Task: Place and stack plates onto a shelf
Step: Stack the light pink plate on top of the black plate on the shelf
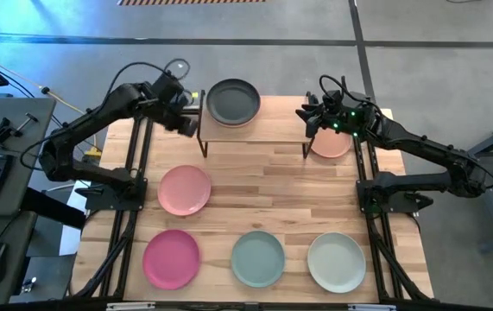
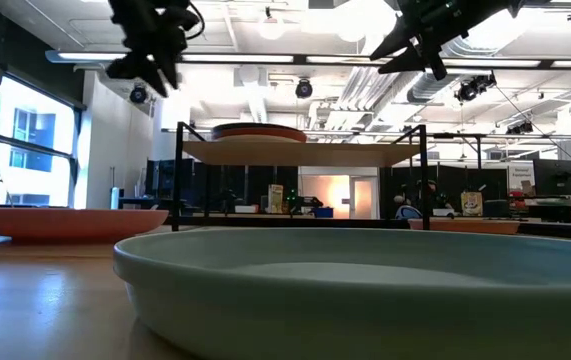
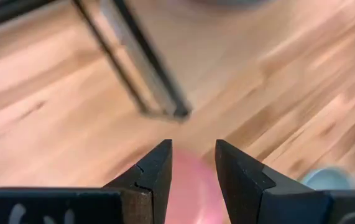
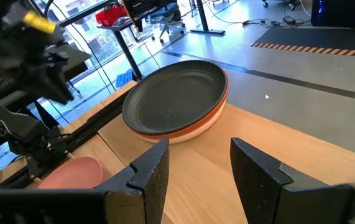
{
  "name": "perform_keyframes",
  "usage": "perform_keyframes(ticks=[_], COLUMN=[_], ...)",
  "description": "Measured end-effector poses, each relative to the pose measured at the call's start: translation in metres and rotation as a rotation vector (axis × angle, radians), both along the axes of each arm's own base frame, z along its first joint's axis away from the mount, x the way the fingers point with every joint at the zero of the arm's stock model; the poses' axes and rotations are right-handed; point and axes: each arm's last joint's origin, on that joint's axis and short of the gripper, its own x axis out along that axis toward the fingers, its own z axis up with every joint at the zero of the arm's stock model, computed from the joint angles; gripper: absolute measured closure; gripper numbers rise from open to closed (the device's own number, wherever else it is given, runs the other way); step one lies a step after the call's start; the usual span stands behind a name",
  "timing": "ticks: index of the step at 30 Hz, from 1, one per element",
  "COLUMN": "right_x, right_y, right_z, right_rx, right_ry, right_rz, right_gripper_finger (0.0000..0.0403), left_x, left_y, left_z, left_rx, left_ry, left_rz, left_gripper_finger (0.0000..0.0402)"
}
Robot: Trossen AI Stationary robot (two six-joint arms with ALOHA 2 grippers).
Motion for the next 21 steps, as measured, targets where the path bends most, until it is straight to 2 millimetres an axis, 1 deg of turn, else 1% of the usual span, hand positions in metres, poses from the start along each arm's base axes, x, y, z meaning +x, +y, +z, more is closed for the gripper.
perform_keyframes(ticks=[4, 6, 10, 13, 21], right_x=[0.000, 0.000, 0.000, 0.000, -0.001], right_y=[0.000, 0.000, 0.000, 0.001, 0.002], right_z=[0.000, 0.000, -0.001, -0.002, -0.005], right_rx=[0.000, 0.001, 0.008, 0.018, 0.037], right_ry=[0.000, 0.001, 0.008, 0.015, 0.042], right_rz=[0.000, 0.000, 0.001, 0.004, 0.005], right_gripper_finger=[0.0251, 0.0251, 0.0251, 0.0251, 0.0251], left_x=[-0.003, -0.002, -0.004, -0.009, -0.026], left_y=[-0.016, -0.022, -0.032, -0.039, -0.051], left_z=[-0.005, -0.012, -0.034, -0.056, -0.105], left_rx=[-0.007, -0.016, -0.048, -0.066, -0.096], left_ry=[0.146, 0.183, 0.247, 0.306, 0.374], left_rz=[-0.052, -0.085, -0.130, -0.175, -0.181], left_gripper_finger=[0.0290, 0.0290, 0.0290, 0.0290, 0.0290])
